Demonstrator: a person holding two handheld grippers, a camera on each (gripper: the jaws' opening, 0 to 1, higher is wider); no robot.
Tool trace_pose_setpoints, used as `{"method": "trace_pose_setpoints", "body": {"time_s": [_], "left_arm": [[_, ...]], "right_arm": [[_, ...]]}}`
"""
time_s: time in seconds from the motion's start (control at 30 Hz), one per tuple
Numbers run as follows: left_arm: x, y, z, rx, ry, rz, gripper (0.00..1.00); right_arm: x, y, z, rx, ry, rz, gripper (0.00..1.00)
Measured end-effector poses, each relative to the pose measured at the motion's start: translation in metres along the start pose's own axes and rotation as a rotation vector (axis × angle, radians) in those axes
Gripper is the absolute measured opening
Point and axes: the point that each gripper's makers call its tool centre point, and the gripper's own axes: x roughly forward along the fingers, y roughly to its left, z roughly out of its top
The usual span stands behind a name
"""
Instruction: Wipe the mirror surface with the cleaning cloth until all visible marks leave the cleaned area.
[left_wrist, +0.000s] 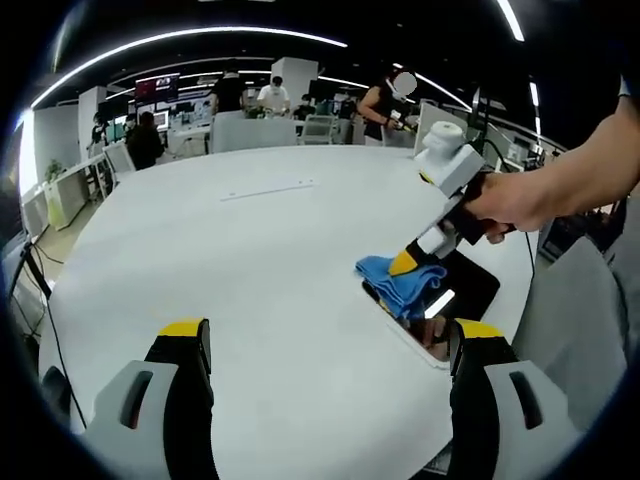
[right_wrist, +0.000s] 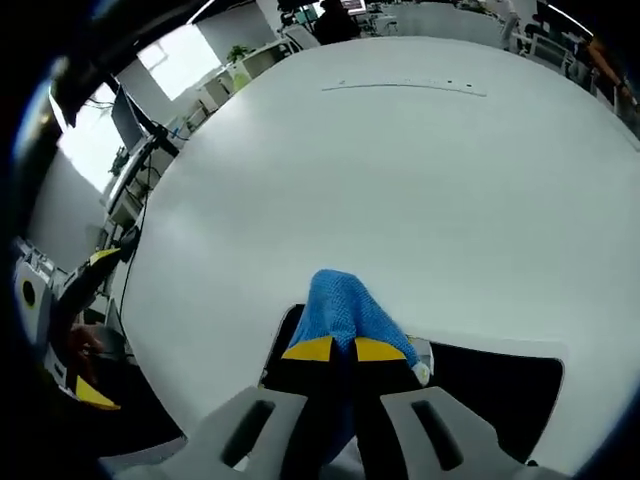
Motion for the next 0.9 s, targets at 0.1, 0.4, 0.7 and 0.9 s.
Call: {"method": "trace_pose_setpoints", "body": {"time_s": [0.1,0.4,0.7,0.9], "left_arm": [[0.002,-0.001,0.001,0.0,0.001,-0.003,0.99],[0.005,0.0,-0.001,-0.004,0.007,-0.004,0.99],[0.004,0.002,0.002,0.001,0.004,-0.001,0.99],[0.005,0.0,0.001,-0.001,0.0,-0.004,0.99]], "right_arm": [[0.001,0.005,0.002,0.002,0.005,0.004,0.0],[0.004,0.011,0.003,-0.015,0.011,0.022,0.0],[0.002,0.013,0.0,-0.045,-0.001,0.012,0.0],[0.0,0.018,-0.008,-0.079,0.0,0.008,0.0]]}}
